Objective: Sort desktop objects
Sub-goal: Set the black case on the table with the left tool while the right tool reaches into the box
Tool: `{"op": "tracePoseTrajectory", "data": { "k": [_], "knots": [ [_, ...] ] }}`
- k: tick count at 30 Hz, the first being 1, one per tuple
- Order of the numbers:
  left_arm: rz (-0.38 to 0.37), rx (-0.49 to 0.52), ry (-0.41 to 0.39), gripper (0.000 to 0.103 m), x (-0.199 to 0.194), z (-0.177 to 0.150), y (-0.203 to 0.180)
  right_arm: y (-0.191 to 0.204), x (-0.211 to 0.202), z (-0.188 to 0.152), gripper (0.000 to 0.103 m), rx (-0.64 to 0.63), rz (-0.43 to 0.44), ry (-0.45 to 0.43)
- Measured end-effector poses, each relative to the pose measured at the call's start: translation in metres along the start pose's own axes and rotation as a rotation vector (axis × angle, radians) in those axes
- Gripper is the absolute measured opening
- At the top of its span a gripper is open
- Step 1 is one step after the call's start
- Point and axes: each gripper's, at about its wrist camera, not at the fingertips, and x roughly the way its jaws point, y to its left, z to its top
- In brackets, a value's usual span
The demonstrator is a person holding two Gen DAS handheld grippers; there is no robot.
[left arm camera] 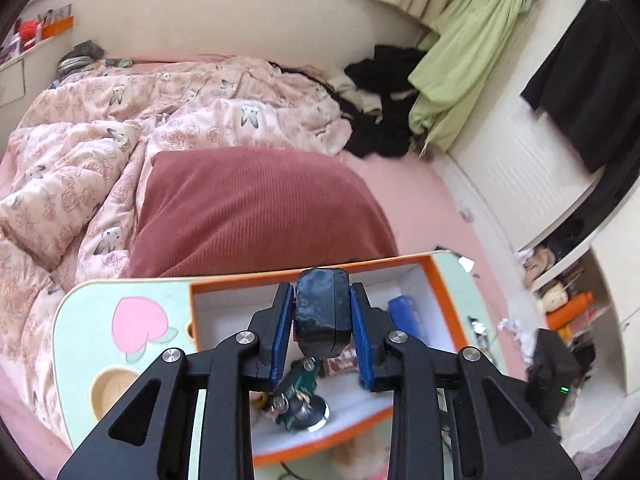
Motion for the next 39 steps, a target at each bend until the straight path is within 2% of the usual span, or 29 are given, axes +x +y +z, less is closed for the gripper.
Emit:
{"op": "tracePoseTrajectory", "data": {
  "k": [4, 8, 12, 14, 16, 17, 19, 20, 22, 24, 25, 27, 29, 32, 38, 39],
  "knots": [
    [-0.058, -0.021, -0.021, 0.029, -0.028, -0.02, 0.002, 0.003, -0.006, 0.002, 0.057, -0.018, -0.012, -0.008],
    [-0.151, -0.066, 0.032, 0.029, -0.036, -0.059, 0.012, 0.003, -0.02, 0.007, 0.057, -0.04, -0.018, -0.02],
    [-0.215, -0.116, 0.085, 0.03, -0.025, -0.101, 0.024, 0.006, -0.036, 0.022, 0.057, -0.035, 0.037, -0.037],
    [-0.19, -0.139, 0.127, 0.03, -0.01, -0.12, 0.03, 0.011, -0.039, 0.033, 0.057, -0.041, 0.096, -0.034],
    [-0.156, -0.166, 0.138, 0.031, 0.004, -0.136, 0.037, 0.023, -0.037, 0.049, 0.057, -0.074, 0.125, -0.011],
    [-0.181, -0.193, 0.131, 0.031, 0.009, -0.141, 0.041, 0.03, -0.034, 0.057, 0.057, -0.097, 0.123, 0.009],
    [-0.221, -0.238, 0.106, 0.031, 0.011, -0.15, 0.044, 0.041, -0.017, 0.078, 0.056, -0.106, 0.106, 0.101],
    [-0.213, -0.243, 0.084, 0.032, 0.011, -0.153, 0.043, 0.044, -0.007, 0.086, 0.055, -0.079, 0.112, 0.155],
    [-0.137, -0.216, 0.05, 0.037, 0.011, -0.158, 0.039, 0.048, 0.016, 0.101, 0.054, 0.015, 0.2, 0.261],
    [-0.069, -0.16, 0.048, 0.052, 0.013, -0.164, 0.032, 0.056, 0.04, 0.112, 0.054, 0.081, 0.28, 0.342],
    [-0.055, -0.136, 0.035, 0.055, 0.012, -0.166, 0.028, 0.06, 0.051, 0.114, 0.054, 0.091, 0.282, 0.38],
    [-0.011, -0.101, 0.024, 0.071, 0.01, -0.167, 0.02, 0.068, 0.075, 0.115, 0.054, 0.118, 0.267, 0.465],
    [0.043, -0.08, 0.013, 0.075, 0.007, -0.166, 0.015, 0.071, 0.099, 0.112, 0.054, 0.16, 0.246, 0.544],
    [0.069, -0.067, -0.003, 0.075, 0.003, -0.167, 0.016, 0.066, 0.117, 0.111, 0.054, 0.216, 0.183, 0.563],
    [0.02, -0.093, -0.01, 0.075, 0.001, -0.168, 0.026, 0.07, 0.136, 0.121, 0.054, 0.273, 0.107, 0.499],
    [0.013, -0.1, -0.011, 0.075, 0.0, -0.166, 0.027, 0.073, 0.137, 0.119, 0.047, 0.267, 0.091, 0.481]
  ]
}}
